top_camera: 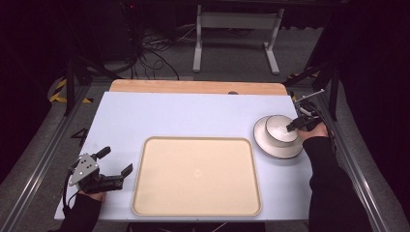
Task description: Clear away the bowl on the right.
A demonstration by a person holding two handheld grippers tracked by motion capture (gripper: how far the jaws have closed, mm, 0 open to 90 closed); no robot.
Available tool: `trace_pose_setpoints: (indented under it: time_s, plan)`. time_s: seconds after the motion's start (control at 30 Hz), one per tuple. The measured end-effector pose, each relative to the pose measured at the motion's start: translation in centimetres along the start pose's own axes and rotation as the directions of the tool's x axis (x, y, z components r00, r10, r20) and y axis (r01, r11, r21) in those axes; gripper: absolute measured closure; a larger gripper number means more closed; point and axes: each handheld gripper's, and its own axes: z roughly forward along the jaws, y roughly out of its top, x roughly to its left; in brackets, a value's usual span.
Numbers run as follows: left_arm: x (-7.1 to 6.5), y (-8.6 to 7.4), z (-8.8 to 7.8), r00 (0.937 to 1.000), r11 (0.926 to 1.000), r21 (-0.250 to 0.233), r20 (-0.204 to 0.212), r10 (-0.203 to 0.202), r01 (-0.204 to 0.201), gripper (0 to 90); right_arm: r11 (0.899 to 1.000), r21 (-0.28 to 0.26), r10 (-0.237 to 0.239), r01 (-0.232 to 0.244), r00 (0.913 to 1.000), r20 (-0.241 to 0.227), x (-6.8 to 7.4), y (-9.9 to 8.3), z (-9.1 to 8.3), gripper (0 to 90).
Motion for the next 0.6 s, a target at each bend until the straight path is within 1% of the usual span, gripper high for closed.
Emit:
trace_pose_setpoints:
  time_s: [0.07, 0.13, 0.23, 0.33, 0.6]
  plan:
    - [0.0, 0.0, 0.0, 1.0, 1.0, 0.0, 0.0, 0.0, 0.0, 0.1, 1.0, 0.003, 0.005, -0.005, 1.0, 0.005, -0.09, -0.04, -0.03, 82.3]
    - [-0.01, 0.0, 0.01, 1.0, 1.0, 0.0, 0.0, 0.001, -0.001, 0.1, 1.0, 0.005, 0.011, -0.011, 0.9999, -0.005, -0.25, -0.11, -0.07, 83.0]
    - [-0.01, 0.0, 0.01, 1.0, 1.0, 0.0, 0.0, 0.001, -0.001, 0.1, 1.0, 0.01, 0.013, -0.012, 0.9999, -0.008, -0.26, -0.14, -0.13, 83.8]
    - [-0.02, 0.0, 0.01, 1.0, 1.0, 0.0, -0.001, 0.001, -0.001, 0.1, 1.0, 0.006, 0.027, -0.027, 0.9996, -0.01, -0.22, -0.16, -0.2, 84.2]
    - [0.01, -0.01, 0.02, 1.0, 1.0, -0.002, 0.0, -0.001, 0.001, 0.1, 0.998, 0.004, 0.06, -0.06, 0.9976, -0.034, -0.45, -0.36, -0.63, 84.5]
